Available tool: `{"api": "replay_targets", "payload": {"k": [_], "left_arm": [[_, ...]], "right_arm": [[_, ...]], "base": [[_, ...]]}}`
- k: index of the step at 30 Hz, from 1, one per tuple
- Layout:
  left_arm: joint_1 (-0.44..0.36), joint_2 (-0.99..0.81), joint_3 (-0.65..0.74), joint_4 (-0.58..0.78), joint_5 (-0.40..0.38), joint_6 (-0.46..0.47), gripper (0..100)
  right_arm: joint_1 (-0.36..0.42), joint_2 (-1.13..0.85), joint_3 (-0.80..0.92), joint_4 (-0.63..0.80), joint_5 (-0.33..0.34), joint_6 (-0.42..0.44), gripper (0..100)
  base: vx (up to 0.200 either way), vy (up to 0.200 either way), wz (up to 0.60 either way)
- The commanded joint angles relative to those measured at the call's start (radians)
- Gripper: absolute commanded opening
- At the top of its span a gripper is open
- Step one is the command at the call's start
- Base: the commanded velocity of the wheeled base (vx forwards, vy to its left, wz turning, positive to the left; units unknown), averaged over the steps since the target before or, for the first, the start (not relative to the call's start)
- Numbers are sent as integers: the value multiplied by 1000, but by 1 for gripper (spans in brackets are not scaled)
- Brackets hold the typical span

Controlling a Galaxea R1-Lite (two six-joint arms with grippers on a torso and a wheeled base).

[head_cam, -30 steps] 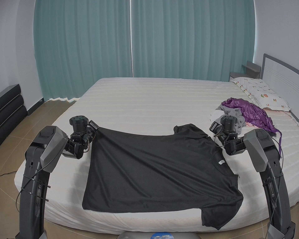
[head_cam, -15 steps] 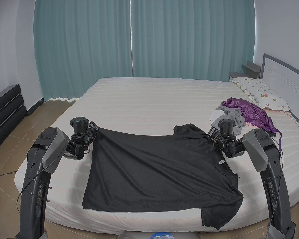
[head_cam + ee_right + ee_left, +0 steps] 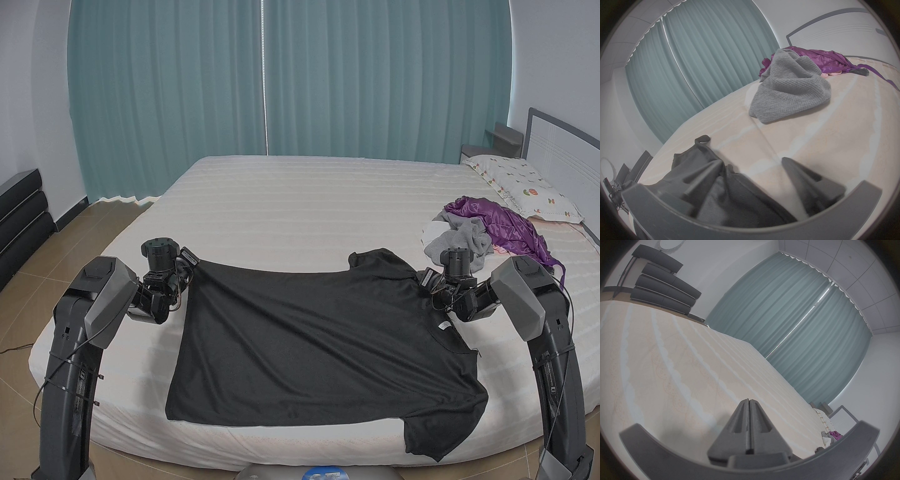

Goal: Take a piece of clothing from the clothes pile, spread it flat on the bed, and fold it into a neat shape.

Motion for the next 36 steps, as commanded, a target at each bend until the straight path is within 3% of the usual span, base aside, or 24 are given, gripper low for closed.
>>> {"api": "replay_targets", "payload": {"k": [1,22,23,27,28,34,36], "left_arm": [[-1,4,-9,-3,1,1,0],[4,27,-63,-6,7,1,0],[4,27,-63,-6,7,1,0],[1,24,-59,0,9,3,0],[1,24,-59,2,9,3,100],[1,16,-52,-4,10,5,100],[4,-12,-20,-6,18,1,100]], "right_arm": [[3,-2,-1,-3,1,1,0],[-32,-22,-47,-85,-22,14,0],[-32,-22,-47,-85,-22,14,100],[-15,-22,-21,-91,-20,14,100],[-9,-27,-16,-91,-20,15,100],[-9,-96,84,-97,-17,23,100],[-14,-162,188,-100,-5,44,100]], "base": [[0,0,0],[0,0,0],[0,0,0],[0,0,0],[0,0,0],[0,0,0],[0,0,0]]}}
